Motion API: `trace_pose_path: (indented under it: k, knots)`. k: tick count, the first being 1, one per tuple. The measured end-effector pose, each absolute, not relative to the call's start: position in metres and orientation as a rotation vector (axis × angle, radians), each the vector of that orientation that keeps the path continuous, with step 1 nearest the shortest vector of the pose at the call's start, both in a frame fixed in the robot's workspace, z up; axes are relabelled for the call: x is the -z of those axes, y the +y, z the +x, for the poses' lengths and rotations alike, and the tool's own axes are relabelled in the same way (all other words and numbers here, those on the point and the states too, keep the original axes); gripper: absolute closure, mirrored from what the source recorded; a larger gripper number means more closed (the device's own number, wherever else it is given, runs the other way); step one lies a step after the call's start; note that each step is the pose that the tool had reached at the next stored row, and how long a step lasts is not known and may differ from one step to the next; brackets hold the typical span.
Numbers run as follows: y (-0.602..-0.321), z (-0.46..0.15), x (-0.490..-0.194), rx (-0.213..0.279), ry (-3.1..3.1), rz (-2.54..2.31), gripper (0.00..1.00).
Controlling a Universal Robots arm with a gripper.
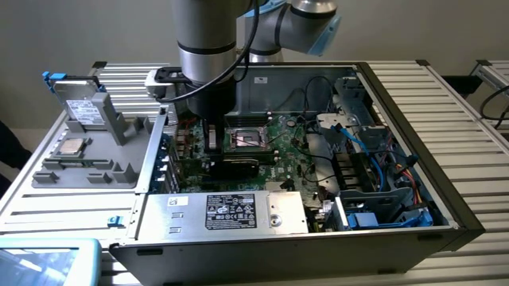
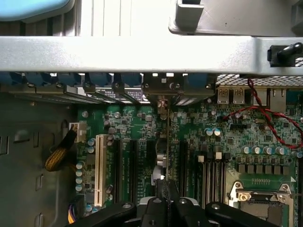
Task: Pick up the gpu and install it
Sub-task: 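Press down on the gpu until it lock into place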
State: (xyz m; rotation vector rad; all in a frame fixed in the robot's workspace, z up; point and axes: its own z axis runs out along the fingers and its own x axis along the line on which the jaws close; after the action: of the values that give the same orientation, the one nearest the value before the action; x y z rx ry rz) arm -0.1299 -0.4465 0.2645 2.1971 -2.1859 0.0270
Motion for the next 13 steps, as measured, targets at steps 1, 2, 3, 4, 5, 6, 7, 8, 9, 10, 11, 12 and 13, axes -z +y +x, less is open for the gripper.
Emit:
trace_pose_path:
  k: [1, 2, 3, 4, 5, 6, 7, 8, 9, 10, 11, 12, 13]
  knots:
    - [-0.446, -0.13, -0.264, -0.027, -2.186, 2.197, 0.88]
    - [-0.446, -0.13, -0.263, -0.027, -2.186, 2.197, 0.88]
    - [-0.446, -0.13, -0.264, -0.026, -2.186, 2.197, 0.88]
    - [-0.446, -0.13, -0.267, -0.024, -2.188, 2.197, 0.88]
    - [-0.446, -0.13, -0.271, -0.023, -2.186, 2.195, 0.88]
    - [-0.446, -0.129, -0.276, -0.022, -2.185, 2.194, 0.88]
    - [-0.446, -0.127, -0.277, -0.02, -2.184, 2.194, 0.88]
    - [-0.447, -0.124, -0.277, -0.017, -2.183, 2.193, 0.88]
    - [-0.447, -0.121, -0.278, -0.014, -2.182, 2.191, 0.88]
    - [-0.447, -0.117, -0.278, -0.012, -2.18, 2.19, 0.88]
    - [-0.448, -0.113, -0.278, -0.01, -2.18, 2.19, 0.88]
    - [-0.448, -0.109, -0.278, -0.008, -2.178, 2.188, 0.88]
    - [-0.448, -0.106, -0.278, -0.003, -2.176, 2.186, 0.88]
